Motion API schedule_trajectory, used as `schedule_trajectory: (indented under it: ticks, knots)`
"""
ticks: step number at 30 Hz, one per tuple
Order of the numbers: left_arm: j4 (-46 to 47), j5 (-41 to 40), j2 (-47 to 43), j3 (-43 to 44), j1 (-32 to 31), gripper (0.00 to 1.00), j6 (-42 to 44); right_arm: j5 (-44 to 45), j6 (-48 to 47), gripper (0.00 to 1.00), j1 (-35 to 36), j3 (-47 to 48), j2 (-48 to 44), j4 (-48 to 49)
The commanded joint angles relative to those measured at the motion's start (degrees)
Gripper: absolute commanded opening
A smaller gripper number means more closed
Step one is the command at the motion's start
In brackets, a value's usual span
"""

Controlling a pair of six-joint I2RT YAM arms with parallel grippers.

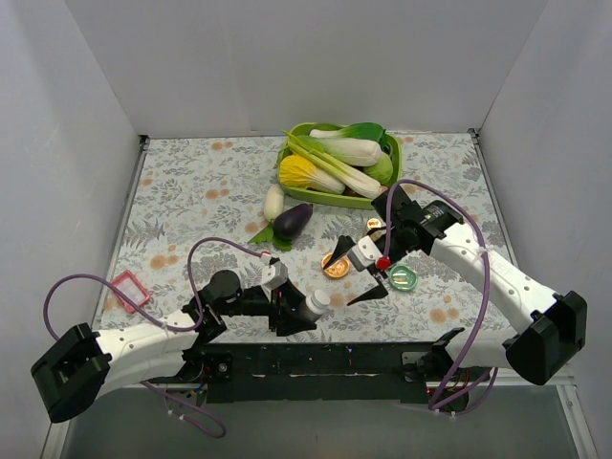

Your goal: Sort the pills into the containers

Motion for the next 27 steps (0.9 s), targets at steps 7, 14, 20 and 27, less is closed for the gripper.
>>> schedule_trajectory:
  ticks: [7, 14, 20, 27]
  knots:
    - [2.91, 1.91, 1.19, 2.68, 0.13, 0.00, -0.44, 0.49, -0.90, 0.95, 1.70, 2.76, 1.08, -1.60]
    - [3.61, 2.52, 2.33, 3.21, 0.13, 0.00, -0.62, 0.57, 0.51, 0.93, 2.94, 2.76, 2.22, -0.73]
    - [4.67, 2.00, 3.56, 3.91, 0.13, 0.00, -0.44, 0.92, 4.54, 0.85, 4.96, 2.85, 2.92, 1.29]
    - [4.59, -0.20, 3.83, 4.35, 0.13, 0.00, -0.01, 2.33, 8.41, 0.66, 6.45, 3.37, 3.63, 2.96]
